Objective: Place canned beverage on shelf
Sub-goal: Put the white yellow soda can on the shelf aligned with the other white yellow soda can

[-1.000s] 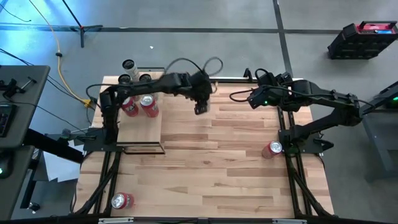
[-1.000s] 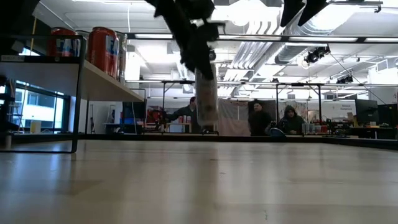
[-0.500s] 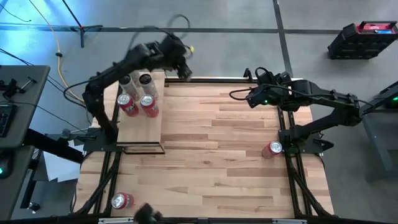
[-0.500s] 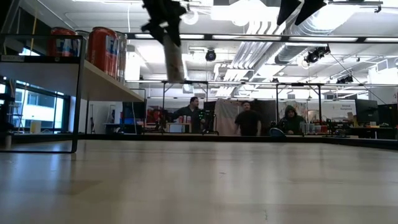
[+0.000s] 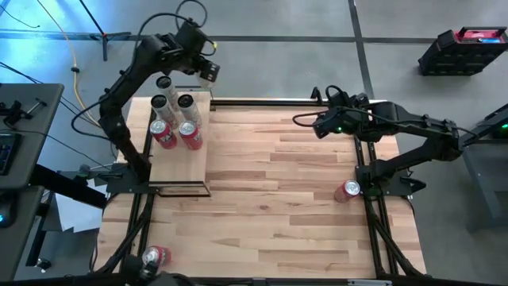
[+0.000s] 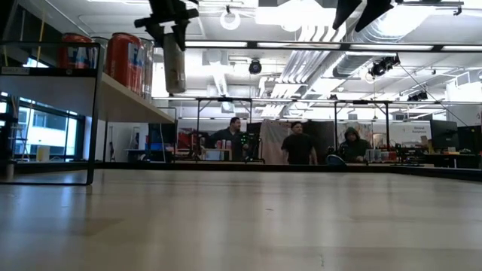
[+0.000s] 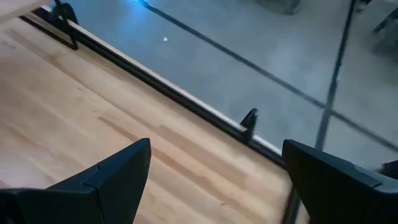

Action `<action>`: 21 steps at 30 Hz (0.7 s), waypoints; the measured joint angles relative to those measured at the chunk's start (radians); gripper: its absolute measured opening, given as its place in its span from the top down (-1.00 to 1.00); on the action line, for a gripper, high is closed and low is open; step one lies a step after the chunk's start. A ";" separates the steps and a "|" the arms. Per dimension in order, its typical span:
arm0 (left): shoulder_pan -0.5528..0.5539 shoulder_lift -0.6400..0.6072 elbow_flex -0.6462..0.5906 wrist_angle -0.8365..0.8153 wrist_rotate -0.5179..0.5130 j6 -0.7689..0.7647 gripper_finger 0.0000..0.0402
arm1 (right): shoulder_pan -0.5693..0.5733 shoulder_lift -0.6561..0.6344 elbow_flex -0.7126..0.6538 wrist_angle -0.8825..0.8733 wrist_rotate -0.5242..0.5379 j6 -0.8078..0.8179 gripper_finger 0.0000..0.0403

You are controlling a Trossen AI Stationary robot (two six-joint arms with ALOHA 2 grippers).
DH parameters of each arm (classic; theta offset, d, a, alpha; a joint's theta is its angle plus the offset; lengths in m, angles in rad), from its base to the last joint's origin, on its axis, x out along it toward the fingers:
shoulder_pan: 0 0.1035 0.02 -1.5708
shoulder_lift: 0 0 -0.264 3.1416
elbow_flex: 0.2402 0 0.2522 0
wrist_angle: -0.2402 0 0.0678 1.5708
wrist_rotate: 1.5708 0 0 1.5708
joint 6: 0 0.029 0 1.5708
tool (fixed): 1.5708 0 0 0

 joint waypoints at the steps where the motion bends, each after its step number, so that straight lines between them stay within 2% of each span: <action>1: 0.003 -0.010 0.000 -0.011 -0.002 -0.001 -0.19 | 0.000 0.000 0.000 0.003 -0.006 0.003 -0.73; 7: 0.003 -0.060 -0.007 -0.026 0.001 -0.041 -0.19 | 0.000 0.000 0.000 0.056 -0.010 -0.027 -0.73; 15: 0.031 -0.047 -0.008 -0.141 -0.032 -0.140 -0.19 | -0.005 0.000 0.000 0.260 -0.007 -0.197 -0.73; 21: 0.056 -0.025 -0.008 -0.156 0.002 -0.214 -0.19 | -0.005 0.001 0.000 0.356 -0.022 -0.310 -0.73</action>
